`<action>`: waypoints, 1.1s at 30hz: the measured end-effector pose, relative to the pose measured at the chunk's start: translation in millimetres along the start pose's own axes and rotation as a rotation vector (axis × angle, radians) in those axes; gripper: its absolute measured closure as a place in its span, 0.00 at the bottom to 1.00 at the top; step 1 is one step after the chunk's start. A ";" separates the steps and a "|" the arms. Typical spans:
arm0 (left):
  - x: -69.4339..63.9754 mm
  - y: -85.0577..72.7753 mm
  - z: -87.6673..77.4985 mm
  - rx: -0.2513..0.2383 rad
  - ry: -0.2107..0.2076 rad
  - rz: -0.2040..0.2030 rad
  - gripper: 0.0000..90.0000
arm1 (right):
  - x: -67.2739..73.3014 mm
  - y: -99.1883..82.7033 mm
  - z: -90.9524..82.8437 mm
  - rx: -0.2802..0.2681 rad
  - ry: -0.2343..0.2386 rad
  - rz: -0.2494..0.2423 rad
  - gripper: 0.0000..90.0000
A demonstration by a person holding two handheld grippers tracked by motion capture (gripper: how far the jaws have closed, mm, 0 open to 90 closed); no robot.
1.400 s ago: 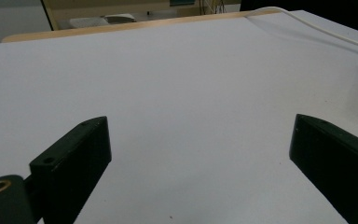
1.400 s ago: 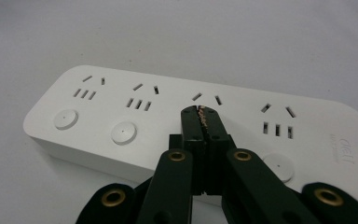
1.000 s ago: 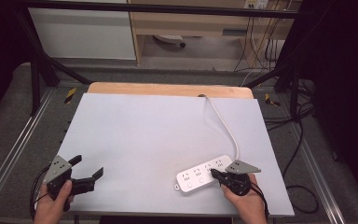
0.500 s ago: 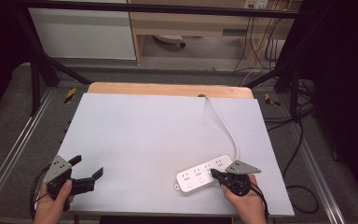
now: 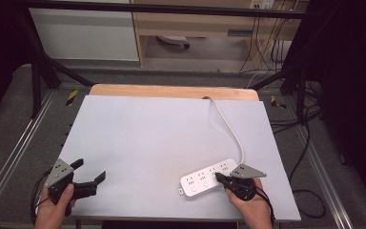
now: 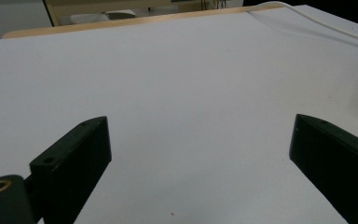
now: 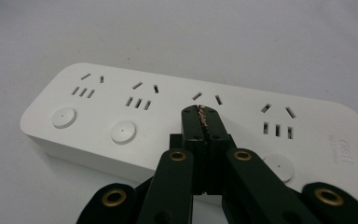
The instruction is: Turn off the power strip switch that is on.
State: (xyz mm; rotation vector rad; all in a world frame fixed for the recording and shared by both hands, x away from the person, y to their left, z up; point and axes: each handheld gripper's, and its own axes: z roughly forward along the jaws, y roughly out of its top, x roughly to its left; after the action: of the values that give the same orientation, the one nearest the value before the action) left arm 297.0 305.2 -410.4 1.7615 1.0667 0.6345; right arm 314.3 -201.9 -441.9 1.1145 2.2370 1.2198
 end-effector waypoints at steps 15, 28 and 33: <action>0.0 -0.1 0.0 0.000 0.002 0.000 0.06 | 0.7 0.1 -0.1 0.003 -0.005 -0.005 1.00; -0.1 -0.2 0.2 0.004 0.006 0.003 0.06 | 1.1 0.3 0.2 0.003 -0.010 -0.016 1.00; -0.1 -0.3 0.3 0.004 0.006 0.002 0.06 | 1.2 0.4 0.1 0.005 -0.008 -0.014 1.00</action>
State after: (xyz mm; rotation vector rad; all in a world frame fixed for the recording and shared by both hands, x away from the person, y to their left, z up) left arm 297.1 305.0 -410.8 1.7652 1.0713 0.6391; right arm 313.8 -200.8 -441.5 1.1019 2.2394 1.2024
